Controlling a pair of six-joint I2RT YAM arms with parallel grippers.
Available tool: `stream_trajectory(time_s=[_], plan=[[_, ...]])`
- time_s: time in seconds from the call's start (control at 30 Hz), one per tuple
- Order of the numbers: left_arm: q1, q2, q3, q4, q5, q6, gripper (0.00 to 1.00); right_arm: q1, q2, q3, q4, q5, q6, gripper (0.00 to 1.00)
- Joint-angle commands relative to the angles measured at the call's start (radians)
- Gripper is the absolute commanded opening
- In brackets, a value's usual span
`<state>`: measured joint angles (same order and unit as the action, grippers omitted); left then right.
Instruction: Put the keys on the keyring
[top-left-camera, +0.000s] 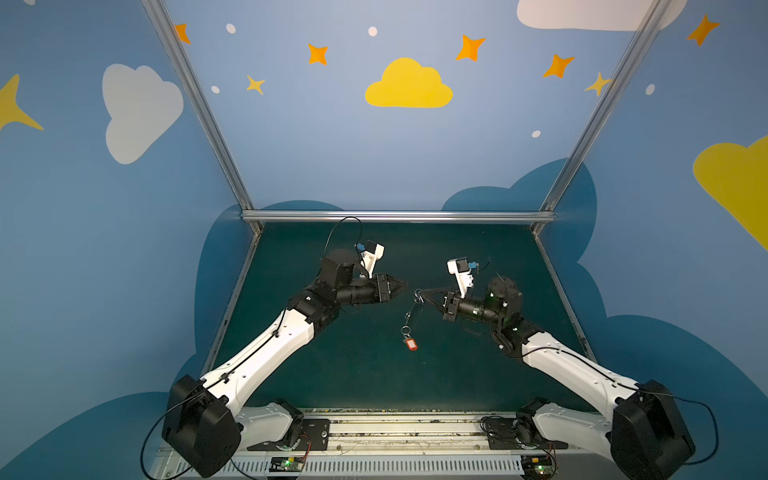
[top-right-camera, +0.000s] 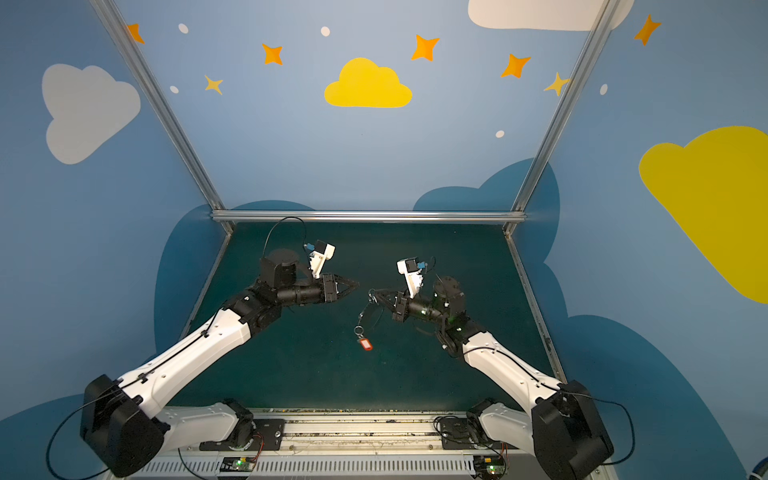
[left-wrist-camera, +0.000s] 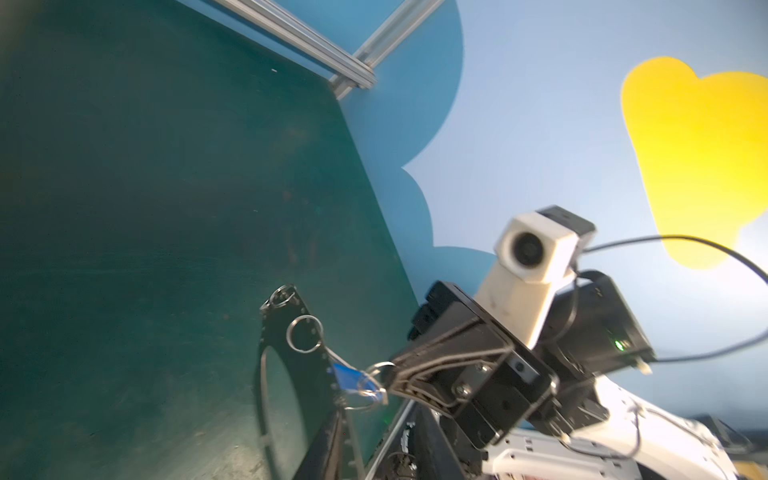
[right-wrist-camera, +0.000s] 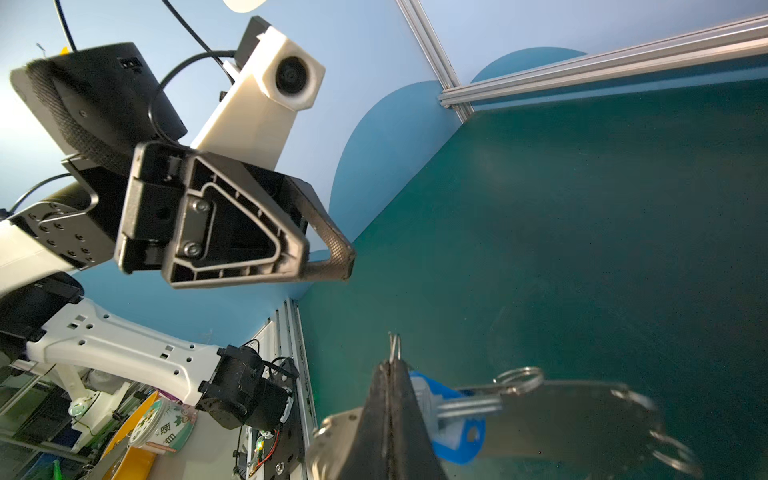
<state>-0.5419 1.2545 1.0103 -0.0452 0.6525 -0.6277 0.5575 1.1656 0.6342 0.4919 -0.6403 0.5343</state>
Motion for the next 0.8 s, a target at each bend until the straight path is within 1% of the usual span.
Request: stream_trajectory(time_s=[0.0,0.13,0.27,0.4,0.47,0.6,0.77], plan=[[0.002,0.017,-0.027,0.103,0.099,0.004,0.32,-0.005,0.004,0.034,0.103,-0.046,0.039,0.0],[0.002,0.029,-0.036,0.134,0.113,-0.002,0.35,-0.008,0.013,0.035,0.148,-0.08,0.074,0.0],[0.002,0.029,-0.036,0.148,0.117,0.001,0.35,-0.014,0.027,0.035,0.22,-0.115,0.119,0.0],[0.002,0.026,-0.033,0.156,0.135,0.005,0.3,-0.013,0.039,0.035,0.253,-0.144,0.148,0.0],[0.0,0.023,-0.035,0.17,0.151,0.004,0.28,-0.014,0.046,0.061,0.27,-0.158,0.16,0.0],[0.0,0.016,-0.035,0.173,0.163,0.005,0.21,-0.016,0.057,0.064,0.296,-0.18,0.186,0.0],[0.0,0.002,-0.035,0.177,0.172,0.008,0.18,-0.016,0.07,0.07,0.311,-0.203,0.204,0.0]])
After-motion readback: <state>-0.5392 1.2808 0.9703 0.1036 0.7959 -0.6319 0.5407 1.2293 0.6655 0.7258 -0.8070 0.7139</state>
